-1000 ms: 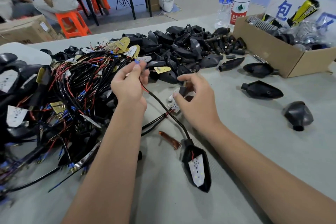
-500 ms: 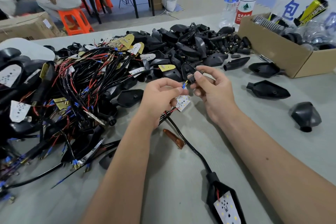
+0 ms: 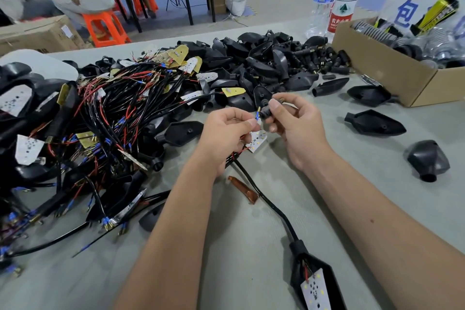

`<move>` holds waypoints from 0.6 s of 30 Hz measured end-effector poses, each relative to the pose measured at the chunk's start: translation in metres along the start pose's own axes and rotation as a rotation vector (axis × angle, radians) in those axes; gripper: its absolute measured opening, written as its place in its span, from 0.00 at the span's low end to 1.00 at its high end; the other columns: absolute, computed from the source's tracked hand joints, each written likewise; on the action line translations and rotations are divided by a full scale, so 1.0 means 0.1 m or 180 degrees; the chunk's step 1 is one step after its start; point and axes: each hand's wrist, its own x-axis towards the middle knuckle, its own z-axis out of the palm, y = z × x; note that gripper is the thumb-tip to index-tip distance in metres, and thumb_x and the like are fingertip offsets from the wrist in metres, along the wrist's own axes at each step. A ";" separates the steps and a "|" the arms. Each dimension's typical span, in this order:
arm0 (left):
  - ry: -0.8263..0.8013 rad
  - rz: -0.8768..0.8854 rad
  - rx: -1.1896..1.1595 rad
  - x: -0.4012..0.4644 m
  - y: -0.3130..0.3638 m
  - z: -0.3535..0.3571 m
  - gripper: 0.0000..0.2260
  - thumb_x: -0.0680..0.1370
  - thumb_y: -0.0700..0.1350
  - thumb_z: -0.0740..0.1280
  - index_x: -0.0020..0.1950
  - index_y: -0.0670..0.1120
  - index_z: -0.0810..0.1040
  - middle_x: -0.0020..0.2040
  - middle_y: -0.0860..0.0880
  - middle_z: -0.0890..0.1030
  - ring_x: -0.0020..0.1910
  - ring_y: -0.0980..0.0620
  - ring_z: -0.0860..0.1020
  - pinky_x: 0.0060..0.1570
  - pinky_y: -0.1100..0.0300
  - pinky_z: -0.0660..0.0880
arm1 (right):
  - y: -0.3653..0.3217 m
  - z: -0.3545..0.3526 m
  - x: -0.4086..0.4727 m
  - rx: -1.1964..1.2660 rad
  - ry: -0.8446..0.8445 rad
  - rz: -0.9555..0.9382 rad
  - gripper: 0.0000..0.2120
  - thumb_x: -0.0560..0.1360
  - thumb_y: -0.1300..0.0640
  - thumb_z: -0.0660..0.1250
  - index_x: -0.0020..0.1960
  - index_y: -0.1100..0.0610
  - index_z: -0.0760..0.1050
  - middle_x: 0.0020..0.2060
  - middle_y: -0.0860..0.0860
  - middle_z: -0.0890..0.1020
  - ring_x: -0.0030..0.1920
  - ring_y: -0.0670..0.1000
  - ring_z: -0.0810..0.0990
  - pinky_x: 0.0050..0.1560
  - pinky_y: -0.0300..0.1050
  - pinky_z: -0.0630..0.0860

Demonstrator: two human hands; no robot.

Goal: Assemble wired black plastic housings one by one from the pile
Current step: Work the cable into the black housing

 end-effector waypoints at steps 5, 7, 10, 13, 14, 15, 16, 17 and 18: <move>-0.0078 -0.0049 0.0105 -0.01 0.01 0.01 0.06 0.80 0.33 0.68 0.45 0.41 0.80 0.35 0.48 0.83 0.27 0.56 0.72 0.24 0.68 0.62 | 0.02 -0.01 0.01 -0.0018 0.0118 -0.0086 0.07 0.80 0.65 0.70 0.57 0.62 0.76 0.35 0.53 0.85 0.31 0.50 0.78 0.34 0.41 0.77; -0.0101 -0.0094 0.0107 0.00 0.01 0.01 0.05 0.80 0.33 0.68 0.46 0.41 0.80 0.35 0.48 0.83 0.26 0.57 0.71 0.23 0.68 0.62 | 0.02 -0.01 0.01 -0.0026 0.0017 -0.0096 0.08 0.80 0.65 0.70 0.58 0.62 0.76 0.37 0.55 0.85 0.33 0.52 0.78 0.35 0.41 0.77; -0.0002 -0.0130 0.0057 0.01 -0.01 0.01 0.04 0.80 0.33 0.68 0.48 0.40 0.80 0.35 0.48 0.83 0.27 0.56 0.72 0.23 0.68 0.63 | 0.02 -0.02 0.01 -0.0061 -0.0055 -0.0098 0.08 0.79 0.65 0.70 0.58 0.61 0.77 0.38 0.57 0.84 0.34 0.53 0.77 0.35 0.42 0.77; 0.0096 -0.0088 -0.0056 0.03 -0.02 0.01 0.04 0.80 0.32 0.68 0.50 0.40 0.81 0.34 0.48 0.83 0.28 0.55 0.73 0.24 0.67 0.66 | 0.03 -0.01 0.00 -0.0237 -0.0112 -0.0141 0.09 0.79 0.67 0.70 0.58 0.62 0.79 0.35 0.53 0.81 0.33 0.51 0.77 0.34 0.40 0.75; 0.0122 -0.0072 -0.0089 0.03 -0.02 0.01 0.05 0.80 0.32 0.68 0.50 0.40 0.81 0.34 0.48 0.83 0.28 0.55 0.74 0.24 0.67 0.67 | 0.04 0.00 0.00 -0.0346 -0.0137 -0.0162 0.09 0.79 0.68 0.70 0.59 0.62 0.79 0.33 0.50 0.80 0.32 0.50 0.77 0.34 0.39 0.75; 0.0148 -0.0064 -0.0089 0.04 -0.03 0.01 0.05 0.80 0.32 0.68 0.49 0.40 0.82 0.33 0.48 0.83 0.29 0.55 0.75 0.25 0.66 0.69 | 0.04 0.00 0.00 -0.0453 -0.0163 -0.0182 0.10 0.79 0.68 0.70 0.60 0.62 0.79 0.32 0.49 0.79 0.32 0.49 0.77 0.33 0.39 0.75; 0.0176 -0.0058 -0.0068 0.04 -0.03 0.01 0.04 0.80 0.33 0.68 0.49 0.40 0.82 0.33 0.48 0.83 0.30 0.55 0.76 0.26 0.66 0.70 | 0.04 0.00 0.00 -0.0540 -0.0194 -0.0193 0.11 0.79 0.68 0.70 0.60 0.61 0.79 0.33 0.49 0.79 0.32 0.48 0.77 0.33 0.39 0.75; 0.0213 -0.0047 -0.0051 0.05 -0.04 0.01 0.04 0.81 0.33 0.68 0.49 0.40 0.82 0.33 0.49 0.83 0.30 0.54 0.77 0.28 0.65 0.72 | 0.03 0.01 -0.01 -0.0598 -0.0232 -0.0199 0.12 0.79 0.68 0.70 0.61 0.61 0.79 0.34 0.50 0.79 0.31 0.48 0.78 0.33 0.39 0.76; 0.0269 -0.0039 -0.0064 0.05 -0.05 0.01 0.04 0.81 0.34 0.67 0.49 0.40 0.81 0.33 0.50 0.83 0.31 0.54 0.78 0.29 0.65 0.73 | 0.03 0.01 -0.02 -0.0631 -0.0280 -0.0201 0.12 0.79 0.69 0.69 0.61 0.60 0.79 0.35 0.53 0.80 0.31 0.48 0.78 0.33 0.39 0.76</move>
